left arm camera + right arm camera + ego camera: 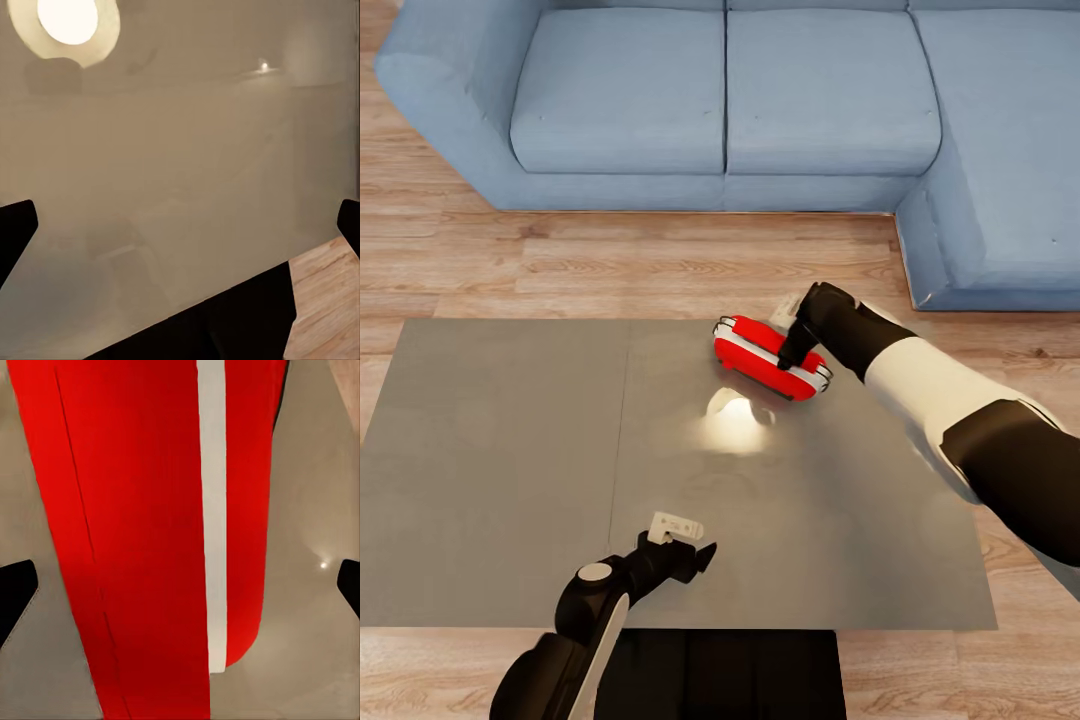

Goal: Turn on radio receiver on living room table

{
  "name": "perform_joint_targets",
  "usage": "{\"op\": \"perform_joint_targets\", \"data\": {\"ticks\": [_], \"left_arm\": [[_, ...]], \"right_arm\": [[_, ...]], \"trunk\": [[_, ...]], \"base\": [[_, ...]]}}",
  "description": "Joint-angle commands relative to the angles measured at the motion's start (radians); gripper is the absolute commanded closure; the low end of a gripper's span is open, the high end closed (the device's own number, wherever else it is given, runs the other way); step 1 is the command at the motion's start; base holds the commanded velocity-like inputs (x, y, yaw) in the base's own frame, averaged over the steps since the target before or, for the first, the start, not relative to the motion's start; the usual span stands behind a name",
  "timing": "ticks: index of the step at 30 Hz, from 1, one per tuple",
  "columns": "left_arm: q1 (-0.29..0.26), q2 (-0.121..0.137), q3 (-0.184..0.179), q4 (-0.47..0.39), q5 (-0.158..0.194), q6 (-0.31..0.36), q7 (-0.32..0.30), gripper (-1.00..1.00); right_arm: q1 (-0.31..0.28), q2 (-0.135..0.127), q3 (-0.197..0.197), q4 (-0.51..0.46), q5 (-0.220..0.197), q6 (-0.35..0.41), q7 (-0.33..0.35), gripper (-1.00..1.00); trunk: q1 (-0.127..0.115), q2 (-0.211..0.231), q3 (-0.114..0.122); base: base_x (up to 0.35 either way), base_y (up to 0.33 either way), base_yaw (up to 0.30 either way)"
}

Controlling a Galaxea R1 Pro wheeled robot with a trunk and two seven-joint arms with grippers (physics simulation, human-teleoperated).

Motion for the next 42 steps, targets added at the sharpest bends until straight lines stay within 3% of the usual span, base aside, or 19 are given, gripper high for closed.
{"op": "perform_joint_targets", "data": {"ticks": [1, 20, 29, 42], "left_arm": [[0.0, 0.0, -0.013, 0.0, 0.0, 0.0, 0.0, -1.0], [0.0, 0.0, -0.025, 0.0, 0.0, -0.001, 0.0, -1.0], [0.0, 0.0, -0.026, 0.0, 0.0, 0.0, 0.0, -1.0], [0.0, 0.0, -0.026, 0.0, 0.0, 0.0, 0.0, -1.0]], "right_arm": [[0.0, 0.004, -0.002, 0.0, 0.0, 0.0, -0.002, -1.0], [0.0, 0.004, -0.005, 0.005, 0.0, -0.001, -0.006, -1.0], [0.0, 0.008, -0.024, 0.12, -0.006, -0.078, -0.062, -1.0], [0.0, 0.014, -0.028, 0.125, -0.006, -0.082, -0.066, -1.0]], "trunk": [[0.0, 0.0, 0.0], [0.0, 0.0, 0.0], [0.0, 0.0, 0.0], [0.0, 0.0, 0.0]], "base": [[0.0, 0.0, 0.0], [0.0, 0.0, 0.0], [0.0, 0.0, 0.0], [0.0, 0.0, 0.0]]}}
